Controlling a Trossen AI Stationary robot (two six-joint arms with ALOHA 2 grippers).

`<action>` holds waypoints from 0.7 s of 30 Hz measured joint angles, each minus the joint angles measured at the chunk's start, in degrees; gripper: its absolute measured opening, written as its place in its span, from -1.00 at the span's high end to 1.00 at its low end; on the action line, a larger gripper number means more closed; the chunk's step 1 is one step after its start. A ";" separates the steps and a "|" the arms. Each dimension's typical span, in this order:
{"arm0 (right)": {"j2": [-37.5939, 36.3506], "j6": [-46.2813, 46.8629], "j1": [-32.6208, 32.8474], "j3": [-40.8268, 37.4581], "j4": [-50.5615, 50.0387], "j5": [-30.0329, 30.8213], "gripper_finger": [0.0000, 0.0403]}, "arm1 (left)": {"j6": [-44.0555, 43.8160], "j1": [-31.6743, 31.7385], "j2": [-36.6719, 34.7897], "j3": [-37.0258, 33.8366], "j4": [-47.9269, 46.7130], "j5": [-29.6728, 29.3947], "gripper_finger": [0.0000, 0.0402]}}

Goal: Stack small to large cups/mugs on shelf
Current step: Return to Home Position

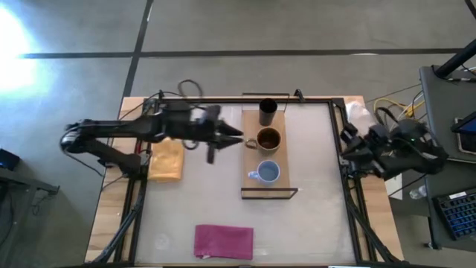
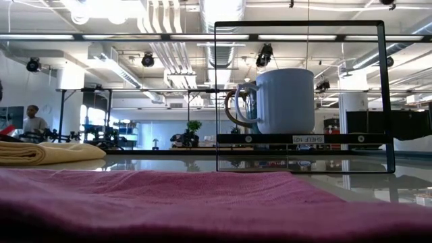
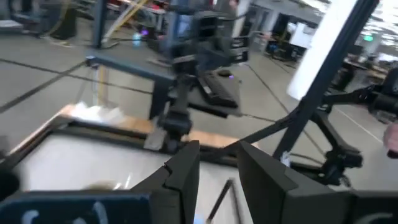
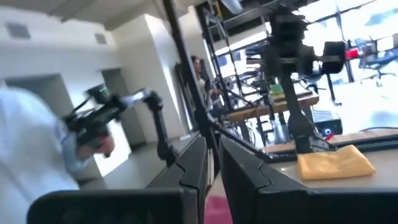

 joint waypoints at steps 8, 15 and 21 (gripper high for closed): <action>-8.71 -2.23 -0.02 -0.07 -11.76 0.01 0.81 | 1.27 2.53 -19.63 -26.37 15.85 -1.93 0.53; -8.18 -4.77 0.00 -3.59 -4.45 1.39 0.81 | -3.93 2.57 -33.42 -45.19 21.49 -6.87 0.54; -8.78 -4.63 -0.02 -10.98 5.89 2.54 0.81 | -6.27 2.57 -43.24 -55.17 26.78 -7.69 0.54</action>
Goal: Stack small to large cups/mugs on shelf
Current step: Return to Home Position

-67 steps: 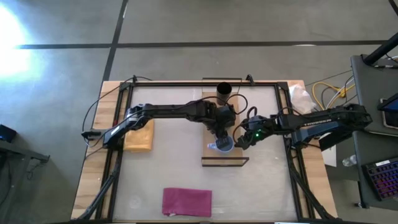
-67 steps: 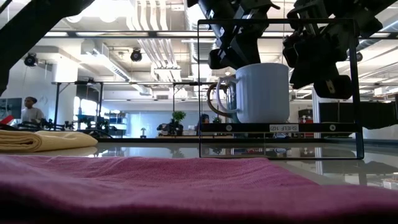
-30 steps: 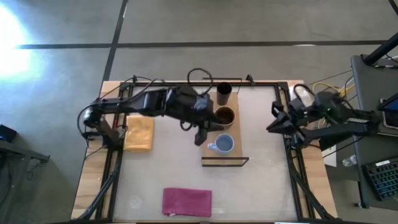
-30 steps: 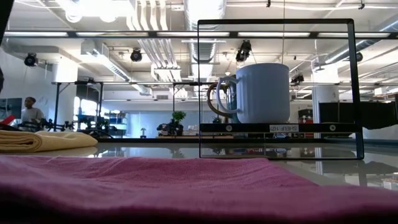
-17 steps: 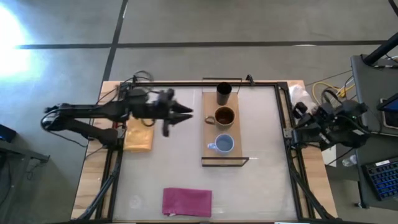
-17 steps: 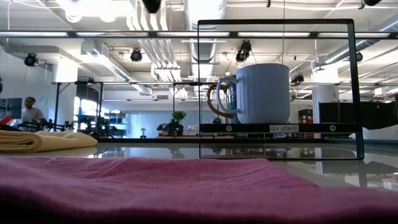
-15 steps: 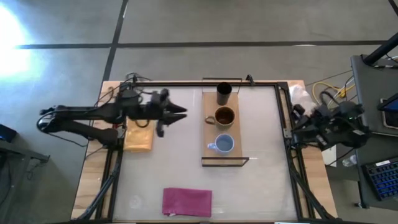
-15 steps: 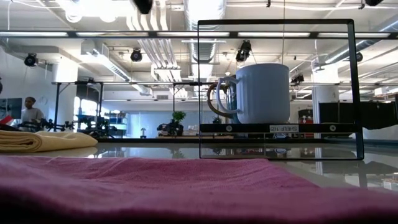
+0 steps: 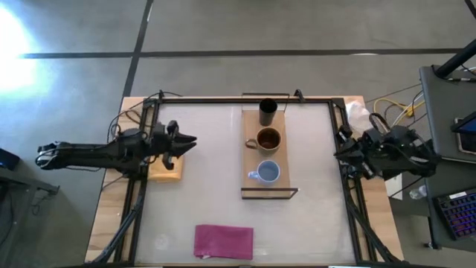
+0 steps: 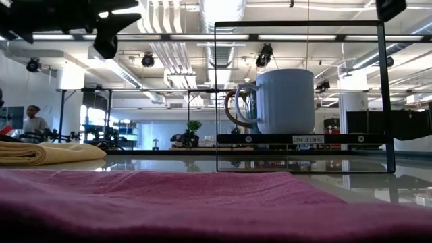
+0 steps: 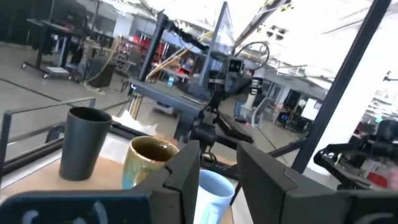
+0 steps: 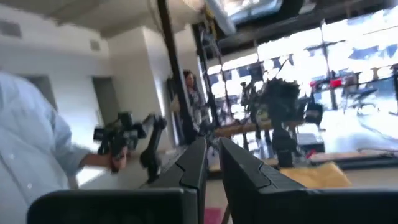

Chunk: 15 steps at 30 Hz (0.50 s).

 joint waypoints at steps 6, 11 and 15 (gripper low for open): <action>-0.62 1.70 0.02 -11.18 17.82 3.37 0.81 | 0.02 0.02 -9.09 -5.67 -4.69 -3.36 0.54; -0.22 2.12 0.02 -21.95 33.21 8.59 0.81 | -2.08 0.04 -20.65 -7.75 -15.34 -4.33 0.54; -0.10 2.35 0.01 -24.47 35.83 11.32 0.81 | -3.01 0.04 -28.60 -7.65 -24.51 -4.43 0.54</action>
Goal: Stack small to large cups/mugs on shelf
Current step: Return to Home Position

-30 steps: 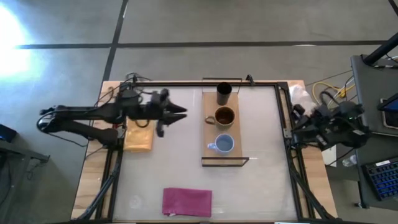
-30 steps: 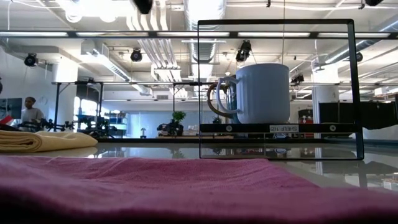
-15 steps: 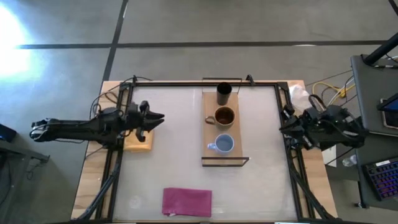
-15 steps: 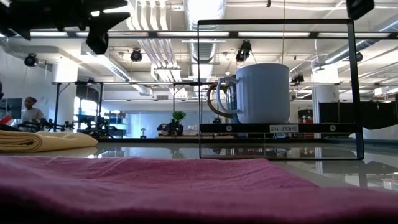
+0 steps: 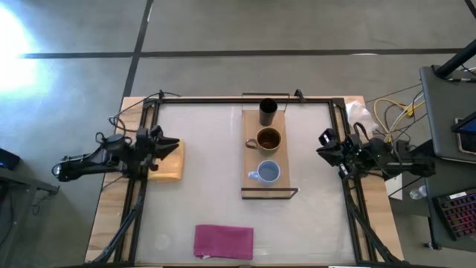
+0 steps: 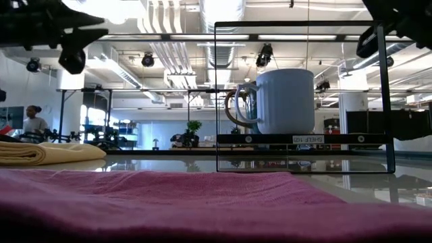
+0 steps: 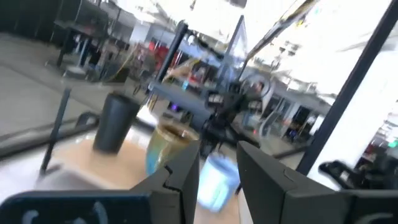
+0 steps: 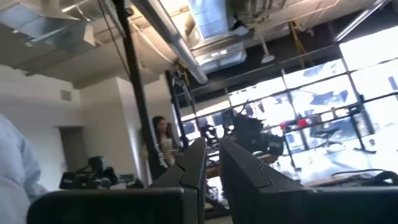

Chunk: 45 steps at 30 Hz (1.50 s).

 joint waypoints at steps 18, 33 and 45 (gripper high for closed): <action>-0.46 -2.45 -0.39 -0.04 -8.86 10.19 0.81 | -8.87 0.00 3.42 -7.39 -2.02 -1.14 0.54; 0.80 -0.48 -0.39 0.07 -26.87 10.12 0.81 | -8.92 0.00 7.37 -8.57 -0.28 -1.11 0.54; 0.74 -0.48 -0.39 0.07 -26.89 10.13 0.81 | -8.90 0.00 8.40 -8.57 -0.15 -1.08 0.54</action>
